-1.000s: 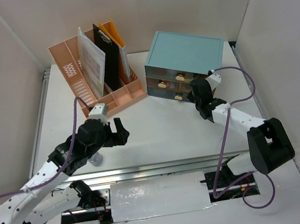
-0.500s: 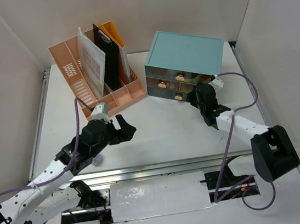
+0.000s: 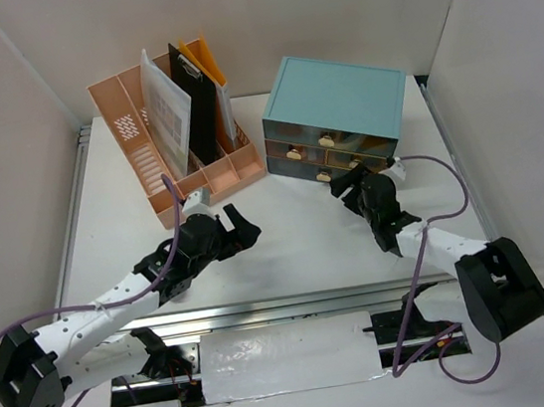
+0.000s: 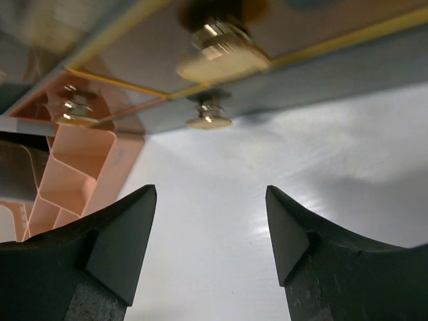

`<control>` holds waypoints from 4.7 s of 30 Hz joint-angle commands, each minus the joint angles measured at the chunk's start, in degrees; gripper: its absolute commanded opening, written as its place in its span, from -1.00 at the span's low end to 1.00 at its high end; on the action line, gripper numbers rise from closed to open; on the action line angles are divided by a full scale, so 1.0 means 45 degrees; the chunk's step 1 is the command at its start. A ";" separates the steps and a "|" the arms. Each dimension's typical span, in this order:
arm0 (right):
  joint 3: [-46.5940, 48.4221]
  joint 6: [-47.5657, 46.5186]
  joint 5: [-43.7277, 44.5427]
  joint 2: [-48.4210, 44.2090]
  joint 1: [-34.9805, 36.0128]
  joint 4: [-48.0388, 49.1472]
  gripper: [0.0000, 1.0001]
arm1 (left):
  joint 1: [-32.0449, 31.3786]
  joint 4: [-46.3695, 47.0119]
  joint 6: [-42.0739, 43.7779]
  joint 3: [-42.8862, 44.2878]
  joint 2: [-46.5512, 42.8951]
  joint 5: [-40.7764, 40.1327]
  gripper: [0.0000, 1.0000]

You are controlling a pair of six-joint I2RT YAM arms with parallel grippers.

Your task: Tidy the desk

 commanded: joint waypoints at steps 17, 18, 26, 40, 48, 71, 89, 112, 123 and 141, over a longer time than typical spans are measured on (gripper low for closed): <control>-0.2284 0.5760 -0.0102 0.6686 0.0322 1.1580 0.41 | -0.0167 -0.5380 0.5092 0.3842 -0.3671 0.0381 0.99; -0.2165 0.6032 -0.0122 0.6960 0.0303 1.1929 0.42 | -0.0167 -0.5809 0.5290 0.3863 -0.3982 0.0187 0.99; -0.1657 0.7244 0.0345 0.9385 0.0322 1.4300 0.65 | -0.0167 -0.5891 0.5799 0.3298 -0.5215 0.0653 0.99; -0.0134 0.8786 0.0463 0.8291 0.0126 0.8717 0.46 | -0.0167 -0.5755 0.5897 0.3043 -0.5450 0.1591 0.99; 0.0103 0.9782 0.1029 0.8056 0.0107 0.7576 0.42 | -0.0167 -0.5657 0.6014 0.2985 -0.5430 0.2041 0.99; -0.0465 1.0449 0.1402 0.8368 0.0146 0.9000 -0.60 | -0.0187 -0.5637 0.6014 0.2887 -0.5626 0.2119 0.99; -0.1851 1.0058 0.1518 0.7470 0.1630 1.0252 -0.62 | -0.0187 -0.5812 0.5702 0.2887 -0.5606 0.1437 0.99; -0.3649 0.9532 0.1869 0.5167 0.4090 0.9709 0.08 | -0.0167 -0.8132 0.3226 0.3140 -0.5762 -0.3108 0.99; -0.2229 0.7834 0.3018 0.2277 0.6314 0.5149 0.78 | -0.0167 -1.2822 -0.3193 0.3124 -0.5294 -0.7430 0.99; 0.2447 0.1251 0.4039 0.0933 0.9658 -0.0861 0.99 | 0.1100 -1.0330 -0.4885 -0.0569 -0.2833 -0.5929 0.99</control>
